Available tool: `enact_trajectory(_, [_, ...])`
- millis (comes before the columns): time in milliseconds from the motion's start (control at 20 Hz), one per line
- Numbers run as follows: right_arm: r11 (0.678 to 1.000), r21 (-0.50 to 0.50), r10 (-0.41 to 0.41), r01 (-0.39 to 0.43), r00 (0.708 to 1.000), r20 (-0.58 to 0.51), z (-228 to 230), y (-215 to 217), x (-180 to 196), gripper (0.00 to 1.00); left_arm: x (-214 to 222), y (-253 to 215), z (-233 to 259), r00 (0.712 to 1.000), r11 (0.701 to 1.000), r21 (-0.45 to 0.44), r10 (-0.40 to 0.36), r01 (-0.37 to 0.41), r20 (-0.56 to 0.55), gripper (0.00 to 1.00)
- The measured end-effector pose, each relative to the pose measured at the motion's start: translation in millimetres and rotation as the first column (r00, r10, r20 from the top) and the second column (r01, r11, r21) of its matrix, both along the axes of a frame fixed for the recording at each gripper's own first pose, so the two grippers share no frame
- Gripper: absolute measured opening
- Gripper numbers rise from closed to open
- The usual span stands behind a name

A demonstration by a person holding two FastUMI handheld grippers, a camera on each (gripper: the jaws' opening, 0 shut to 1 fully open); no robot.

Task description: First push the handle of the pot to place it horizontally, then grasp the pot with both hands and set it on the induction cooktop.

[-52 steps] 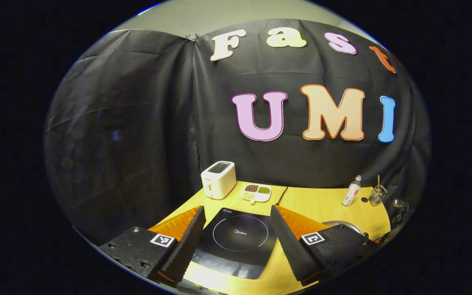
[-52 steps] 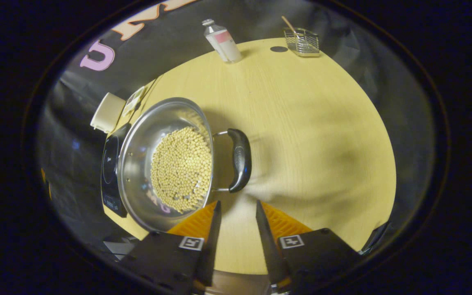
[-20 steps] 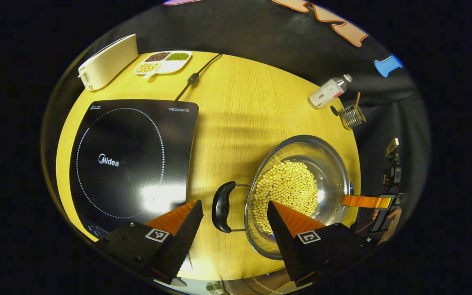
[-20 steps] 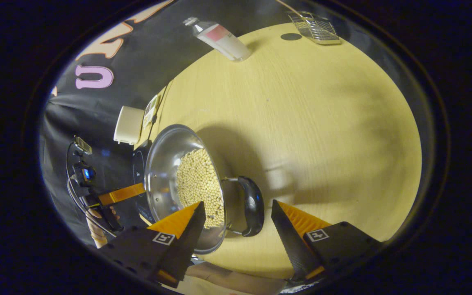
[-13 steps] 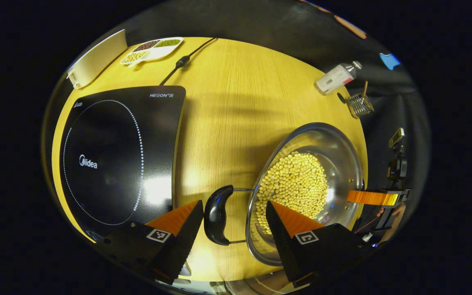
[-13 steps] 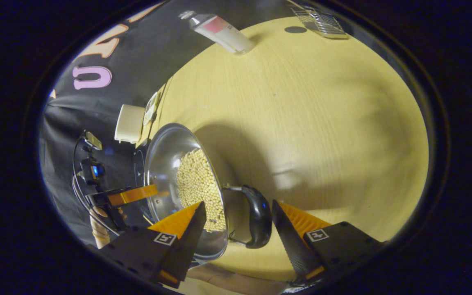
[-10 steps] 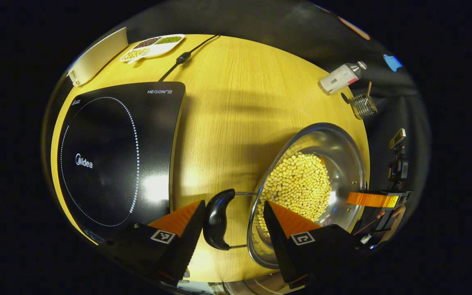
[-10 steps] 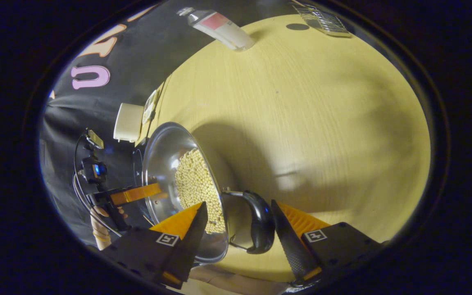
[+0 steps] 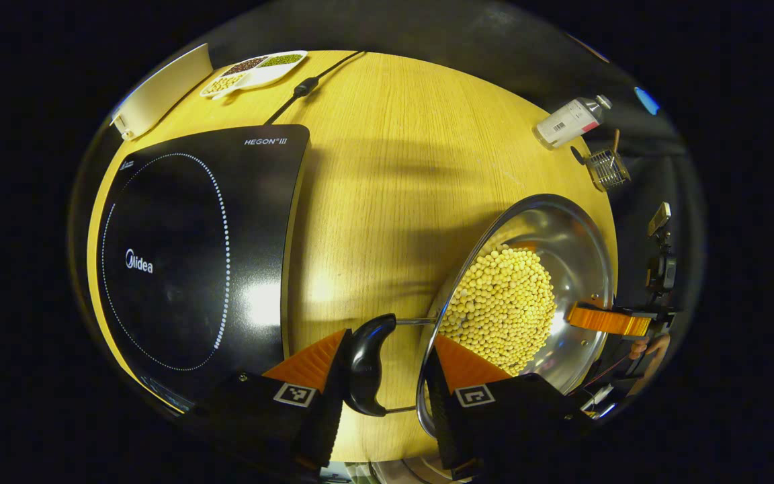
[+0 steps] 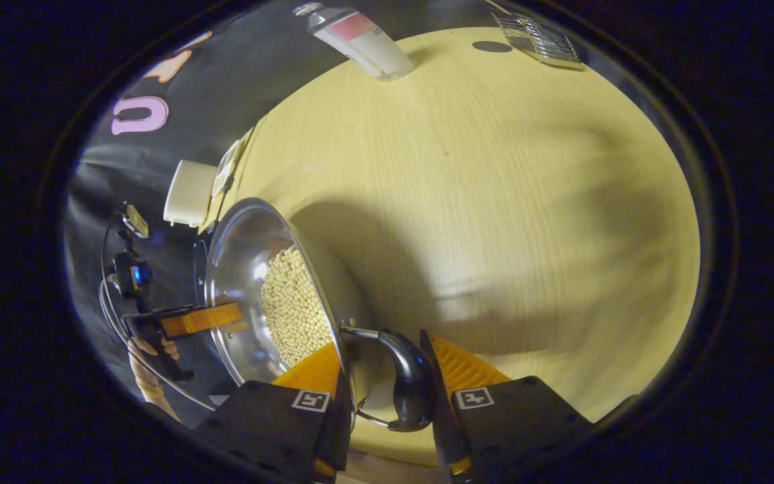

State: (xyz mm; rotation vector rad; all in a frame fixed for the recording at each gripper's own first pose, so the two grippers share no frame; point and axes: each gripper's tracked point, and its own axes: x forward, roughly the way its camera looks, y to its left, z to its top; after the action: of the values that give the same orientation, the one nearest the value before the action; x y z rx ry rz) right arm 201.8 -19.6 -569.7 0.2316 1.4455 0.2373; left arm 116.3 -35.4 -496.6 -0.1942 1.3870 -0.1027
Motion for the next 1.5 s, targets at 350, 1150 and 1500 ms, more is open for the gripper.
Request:
enact_trajectory(350, [0.998, -0.057, 0.021, -0.019, 0.999, 0.027, 13, -9, -13, 0.48, -16, -3, 9, 0.999, 1.0, 0.019, -0.012, 0.012, 0.03, 0.6])
enact_trajectory(1150, [0.992, -0.1, -0.067, 0.071, 0.997, 0.043, 67, -32, -134, 0.53, -108, -17, 49, 0.995, 0.995, -0.017, -0.099, 0.099, 0.01, 0.6])
enact_trajectory(1500, [0.969, -0.14, -0.188, 0.204, 0.975, 0.119, 82, 10, -193, 0.53, -122, 26, 64, 0.971, 0.971, -0.036, -0.235, 0.237, 0.05, 0.6])
